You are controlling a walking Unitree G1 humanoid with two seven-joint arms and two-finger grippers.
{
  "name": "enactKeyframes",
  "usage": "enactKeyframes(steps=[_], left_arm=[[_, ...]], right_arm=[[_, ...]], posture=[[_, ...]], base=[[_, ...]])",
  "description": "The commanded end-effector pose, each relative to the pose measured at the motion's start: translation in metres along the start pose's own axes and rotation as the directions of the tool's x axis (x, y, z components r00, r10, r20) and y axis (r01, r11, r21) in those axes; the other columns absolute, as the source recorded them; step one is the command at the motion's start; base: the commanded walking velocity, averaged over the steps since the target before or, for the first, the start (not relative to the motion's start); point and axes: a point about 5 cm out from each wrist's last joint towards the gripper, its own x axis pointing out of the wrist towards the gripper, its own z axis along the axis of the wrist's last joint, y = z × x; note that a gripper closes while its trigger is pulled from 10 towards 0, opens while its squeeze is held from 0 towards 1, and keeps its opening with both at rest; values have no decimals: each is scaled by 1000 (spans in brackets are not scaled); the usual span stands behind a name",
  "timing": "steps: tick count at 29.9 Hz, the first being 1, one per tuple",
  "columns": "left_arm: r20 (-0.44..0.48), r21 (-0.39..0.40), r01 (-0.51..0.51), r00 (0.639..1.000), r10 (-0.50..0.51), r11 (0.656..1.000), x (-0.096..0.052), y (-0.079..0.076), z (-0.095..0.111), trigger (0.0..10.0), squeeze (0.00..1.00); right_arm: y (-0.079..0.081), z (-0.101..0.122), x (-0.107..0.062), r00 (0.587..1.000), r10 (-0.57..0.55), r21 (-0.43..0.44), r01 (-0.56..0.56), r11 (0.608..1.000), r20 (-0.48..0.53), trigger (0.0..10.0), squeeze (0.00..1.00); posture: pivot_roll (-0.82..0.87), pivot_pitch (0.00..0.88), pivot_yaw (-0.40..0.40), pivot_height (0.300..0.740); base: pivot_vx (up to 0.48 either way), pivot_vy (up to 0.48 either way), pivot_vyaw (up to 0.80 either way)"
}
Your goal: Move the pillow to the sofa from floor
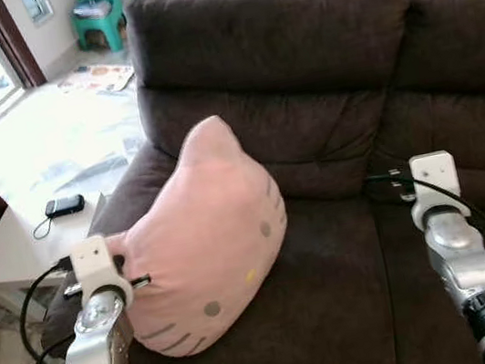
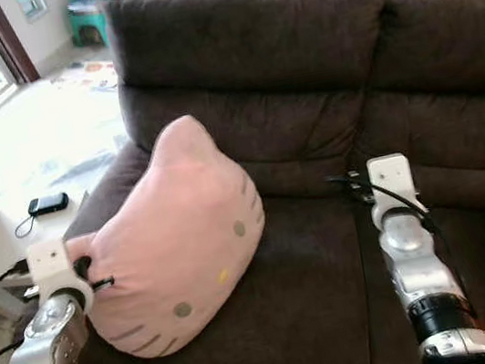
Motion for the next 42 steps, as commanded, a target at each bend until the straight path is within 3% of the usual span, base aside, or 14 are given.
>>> enactKeyframes(steps=[1, 7, 9, 11, 12, 14, 18, 24, 25, 26, 27, 28, 42], left_arm=[[-3, -3, -85, 996, 85, 996, -1, 14, -5, 10000, 0], [32, -67, -1, 999, 3, 998, -1, -1, -2, 10000, 0], [66, -92, 105, 993, -99, 990, -1, -12, 3, 10000, 0], [53, -40, 223, 974, -221, 974, -2, -23, 0, 10000, 0], [58, 25, 292, 954, -293, 956, -3, -30, -1, 10000, 0], [75, 52, 302, 949, -305, 952, -3, -31, -1, 10000, 0], [83, 27, 274, 958, -275, 961, 1, -27, -2, 10000, 0], [91, 35, 282, 955, -284, 959, 3, -24, -6, 10000, 0], [92, 33, 281, 955, -283, 959, 3, -23, -7, 10000, 420], [92, 33, 281, 955, -283, 959, 3, -23, -7, 10000, 420], [93, 30, 281, 955, -283, 959, 3, -23, -7, 10000, 961], [94, 30, 280, 955, -282, 959, 3, -23, -7, 10000, 1000], [140, 31, 274, 951, -276, 961, 4, -23, 1, 10000, 1000]], right_arm=[[-4, 2, -2, 1000, -15, 19, 15, 1000, 8, 10000, 0], [-8, -6, -6, 999, -50, 48, 50, 998, -12, 10000, 0], [-12, -7, -8, 998, -66, 76, 66, 995, -7, 10000, 0], [-14, -8, -9, 997, -75, 123, 74, 990, 2, 10000, 0], [-15, -13, -10, 997, -82, 160, 82, 984, -11, 10000, 0], [-16, -19, -11, 996, -81, 199, 85, 976, -28, 10000, 0], [-18, -40, -16, 994, -81, 274, 98, 957, -72, 10000, 0], [-28, -88, -30, 969, -122, 348, 192, 917, -213, 10000, 0], [-29, -97, -33, 962, -125, 342, 205, 917, -243, 10000, 0], [-29, -97, -33, 962, -125, 342, 205, 917, -243, 10000, 0], [-30, -105, -36, 953, -130, 328, 220, 919, -275, 10000, 0], [-30, -108, -38, 950, -133, 338, 228, 913, -283, 10000, 0], [-19, -99, -32, 973, -93, 352, 164, 921, -210, 10000, 0]], posture=[[1, 39, -40, 740], [1, 34, -39, 740], [-3, 33, -38, 740], [-3, 32, -38, 740], [-5, 32, -39, 740], [-5, 31, -39, 740], [-7, 31, -38, 740], [-10, 30, -37, 740], [-10, 30, -37, 740], [-10, 30, -37, 740], [-10, 30, -37, 740], [-10, 30, -37, 740], [-2, 25, -36, 740]], base=[[0, 0, 0], [0, 0, 0], [0, 0, 0], [0, 0, 0], [0, 0, 0], [0, 0, 0], [0, 0, 0], [0, 0, 0], [0, 0, 0], [0, 0, 0], [0, 0, 0], [0, 0, 0], [0, 0, 0]])
